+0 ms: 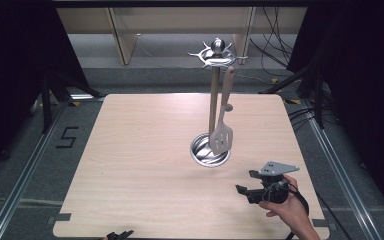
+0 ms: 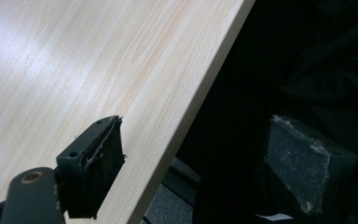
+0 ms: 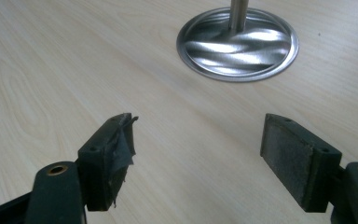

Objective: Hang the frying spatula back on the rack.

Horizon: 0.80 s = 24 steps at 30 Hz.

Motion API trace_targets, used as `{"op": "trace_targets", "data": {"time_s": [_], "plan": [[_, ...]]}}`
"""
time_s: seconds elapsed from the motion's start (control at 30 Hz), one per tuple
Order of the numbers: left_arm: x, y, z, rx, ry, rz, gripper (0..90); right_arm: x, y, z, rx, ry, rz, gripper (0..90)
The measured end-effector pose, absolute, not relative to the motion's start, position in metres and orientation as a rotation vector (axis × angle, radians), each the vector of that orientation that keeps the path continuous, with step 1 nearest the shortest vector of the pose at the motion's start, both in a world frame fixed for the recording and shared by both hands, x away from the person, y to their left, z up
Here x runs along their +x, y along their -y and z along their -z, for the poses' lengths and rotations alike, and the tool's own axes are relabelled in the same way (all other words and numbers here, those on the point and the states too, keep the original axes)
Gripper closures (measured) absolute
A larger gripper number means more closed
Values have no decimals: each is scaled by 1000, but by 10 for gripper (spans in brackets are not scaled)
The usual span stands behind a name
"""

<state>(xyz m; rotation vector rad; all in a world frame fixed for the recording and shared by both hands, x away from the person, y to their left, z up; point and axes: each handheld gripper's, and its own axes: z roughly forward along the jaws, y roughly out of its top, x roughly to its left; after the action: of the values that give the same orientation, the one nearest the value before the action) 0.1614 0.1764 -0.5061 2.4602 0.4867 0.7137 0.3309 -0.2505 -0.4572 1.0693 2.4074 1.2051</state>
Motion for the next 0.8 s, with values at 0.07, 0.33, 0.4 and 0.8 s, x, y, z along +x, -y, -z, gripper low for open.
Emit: {"op": "trace_targets", "data": {"time_s": [0.07, 0.33, 0.4, 0.8], "plan": [[161, -176, 506, 2459, -488, -713, 180, 329, 252, 460, 1065, -2399, -1202, 269], [161, -177, 506, 2458, -488, -719, 180, 317, 257, 468, 1082, -2431, -1193, 271], [161, -177, 506, 2459, -489, -720, 180, 314, 258, 471, 1064, -2420, -1191, 271], [161, -176, 506, 2460, -489, -716, 180, 300, 257, 476, 1078, -2429, -1186, 270]]}}
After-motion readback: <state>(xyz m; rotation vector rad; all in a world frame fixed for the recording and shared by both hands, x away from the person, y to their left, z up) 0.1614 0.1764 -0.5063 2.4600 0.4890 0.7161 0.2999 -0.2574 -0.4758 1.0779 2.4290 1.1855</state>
